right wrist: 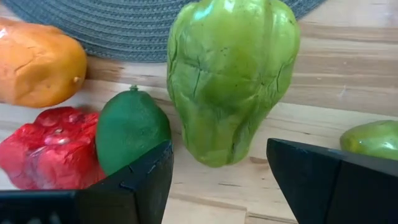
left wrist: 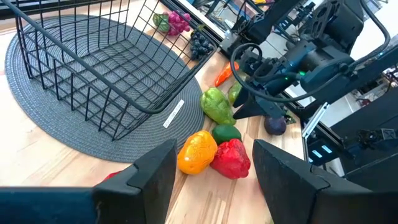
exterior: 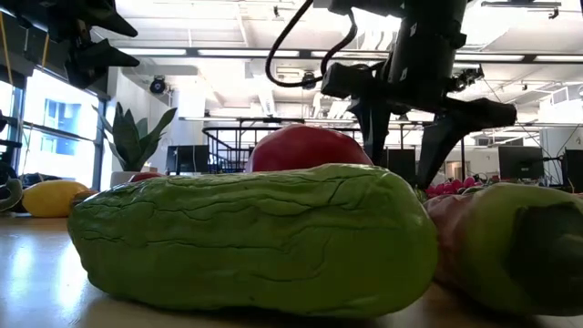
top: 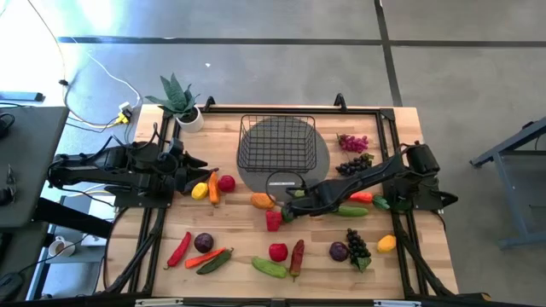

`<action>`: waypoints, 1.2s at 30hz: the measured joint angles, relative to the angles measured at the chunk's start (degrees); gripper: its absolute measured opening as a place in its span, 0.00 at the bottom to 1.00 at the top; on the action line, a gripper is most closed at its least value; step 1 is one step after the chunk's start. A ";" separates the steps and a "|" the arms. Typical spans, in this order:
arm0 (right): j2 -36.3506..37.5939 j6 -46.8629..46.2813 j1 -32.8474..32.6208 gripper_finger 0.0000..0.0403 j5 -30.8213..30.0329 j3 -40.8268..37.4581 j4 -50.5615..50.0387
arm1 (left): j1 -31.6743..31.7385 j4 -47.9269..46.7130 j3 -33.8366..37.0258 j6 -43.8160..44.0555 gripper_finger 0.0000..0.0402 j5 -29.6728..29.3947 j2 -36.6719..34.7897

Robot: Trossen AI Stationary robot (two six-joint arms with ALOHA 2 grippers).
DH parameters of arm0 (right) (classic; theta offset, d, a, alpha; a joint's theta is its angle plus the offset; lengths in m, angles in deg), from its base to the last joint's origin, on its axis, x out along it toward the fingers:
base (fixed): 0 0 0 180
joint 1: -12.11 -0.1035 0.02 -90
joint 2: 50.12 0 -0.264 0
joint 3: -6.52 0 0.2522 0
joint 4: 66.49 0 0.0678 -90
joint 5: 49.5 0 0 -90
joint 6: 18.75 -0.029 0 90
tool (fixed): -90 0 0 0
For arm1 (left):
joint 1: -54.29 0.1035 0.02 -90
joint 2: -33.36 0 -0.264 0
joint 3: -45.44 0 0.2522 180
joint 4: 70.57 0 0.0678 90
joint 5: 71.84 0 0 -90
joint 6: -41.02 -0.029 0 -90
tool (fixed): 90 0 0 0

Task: Build produce basket
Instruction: Put the chayote into the wire basket

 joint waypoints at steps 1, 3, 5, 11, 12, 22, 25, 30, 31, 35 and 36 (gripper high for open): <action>-0.26 -0.02 0.00 0.60 -0.05 0.02 0.10 | 0.01 0.00 0.00 -0.02 0.50 -0.01 0.00; -0.92 -0.04 0.00 0.60 -0.08 0.02 0.07 | 0.01 0.00 0.00 -0.02 0.50 0.00 0.01; -1.54 -0.04 0.00 0.60 -0.10 0.00 0.41 | 0.01 0.02 0.00 -0.01 0.50 -0.01 0.00; -3.75 -1.07 0.00 0.60 -0.96 0.01 1.66 | 0.01 0.02 0.00 -0.02 0.50 0.00 -0.01; -4.08 -1.55 0.00 0.60 -1.39 0.00 1.60 | 0.01 0.04 0.00 -0.02 0.50 0.00 0.01; -5.54 -1.69 0.00 0.51 -3.20 0.00 1.31 | 0.01 0.04 0.00 -0.02 0.50 0.00 0.01; -5.54 -1.61 0.00 0.41 -3.21 0.00 1.25 | 0.01 0.04 0.00 -0.02 0.50 0.00 0.01; -5.54 -1.57 -0.41 0.37 -3.22 0.00 0.61 | 0.01 0.04 0.00 -0.02 0.50 0.00 -0.01; -5.53 -1.57 -0.60 0.37 -3.13 0.00 0.64 | 0.01 0.04 0.00 -0.02 0.50 0.00 0.01; -5.52 -1.51 -1.92 0.37 -3.18 2.16 -1.05 | 0.01 0.03 0.00 -0.02 0.50 0.00 0.00; -5.52 -1.37 -2.26 0.37 -3.58 3.15 -1.64 | 0.01 0.04 0.00 -0.02 0.50 0.00 -0.01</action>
